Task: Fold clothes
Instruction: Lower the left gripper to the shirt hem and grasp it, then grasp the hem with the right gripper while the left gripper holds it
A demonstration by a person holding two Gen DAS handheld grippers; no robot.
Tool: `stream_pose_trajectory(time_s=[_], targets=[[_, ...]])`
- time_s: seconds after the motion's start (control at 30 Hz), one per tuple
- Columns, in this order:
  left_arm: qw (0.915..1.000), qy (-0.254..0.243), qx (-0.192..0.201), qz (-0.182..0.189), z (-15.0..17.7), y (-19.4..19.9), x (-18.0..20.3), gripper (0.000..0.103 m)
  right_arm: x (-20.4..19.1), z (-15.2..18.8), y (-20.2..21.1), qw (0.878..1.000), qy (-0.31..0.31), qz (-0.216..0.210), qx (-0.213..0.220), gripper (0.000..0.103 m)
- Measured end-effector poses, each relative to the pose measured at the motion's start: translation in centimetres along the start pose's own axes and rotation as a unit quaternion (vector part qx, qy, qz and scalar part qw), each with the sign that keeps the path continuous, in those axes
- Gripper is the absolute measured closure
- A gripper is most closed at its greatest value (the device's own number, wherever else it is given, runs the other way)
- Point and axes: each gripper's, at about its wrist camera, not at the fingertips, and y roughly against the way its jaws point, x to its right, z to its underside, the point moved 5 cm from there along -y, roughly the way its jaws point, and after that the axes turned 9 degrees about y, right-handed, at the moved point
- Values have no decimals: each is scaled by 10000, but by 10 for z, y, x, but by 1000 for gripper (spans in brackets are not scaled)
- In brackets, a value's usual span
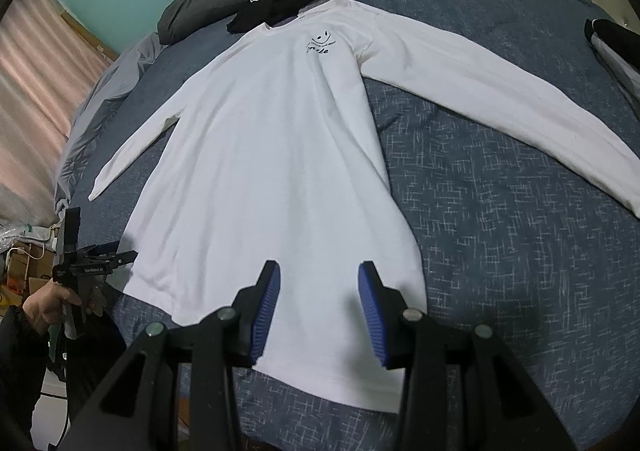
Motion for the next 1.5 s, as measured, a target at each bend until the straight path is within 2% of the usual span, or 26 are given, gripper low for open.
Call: stream_pose_trajectory(time_s=[0.27,0.33,0.43,0.5,0.57,0.6,0.67,0.73,0.8,0.83,0.87,0.9,1.2,1.27,1.3,1.37,1.5], targets=[[9996,-260,33,-96,8,5,4,1,3,0,2,10000,-39,44,-10,62],[9994,-316,45,-109,10,7,4,6,5,0,2,10000,-53,53,-9,62],[9994,-338,89,-36,12,14,2,17,7,0,4,9999,-79,62,-6,62],[9993,-352,119,12,13,19,1,35,9,0,5,9999,-112,54,3,62],[9991,-399,122,89,14,24,2,44,11,0,5,9999,-148,42,12,62],[9989,-431,117,135,15,27,2,56,11,0,6,9999,-162,44,13,62],[9987,-470,62,207,18,30,3,65,12,0,6,9998,-174,50,13,62],[9984,-495,-18,270,20,31,3,71,12,0,7,9998,-185,53,14,62],[9984,-437,-63,361,21,32,1,86,12,1,7,9998,-201,51,17,62],[9984,-389,-73,415,21,33,-1,88,13,1,8,9998,-211,47,14,62],[9984,-355,-75,443,21,35,-2,97,13,2,8,9998,-216,47,11,62],[9984,-358,-62,427,21,36,-3,101,14,2,9,9997,-224,50,7,62],[9975,-528,145,458,17,60,2,101,42,23,11,9983,-467,236,-248,62],[9971,-564,173,478,13,61,-9,101,46,32,7,9975,-560,183,-401,62],[9970,-579,184,480,11,62,-5,101,46,36,4,9971,-560,184,-490,58],[9967,-604,205,497,15,67,0,101,46,45,-1,9962,-553,195,-641,40],[9965,-644,238,479,15,71,6,101,42,57,-13,9951,-491,156,-841,40]])
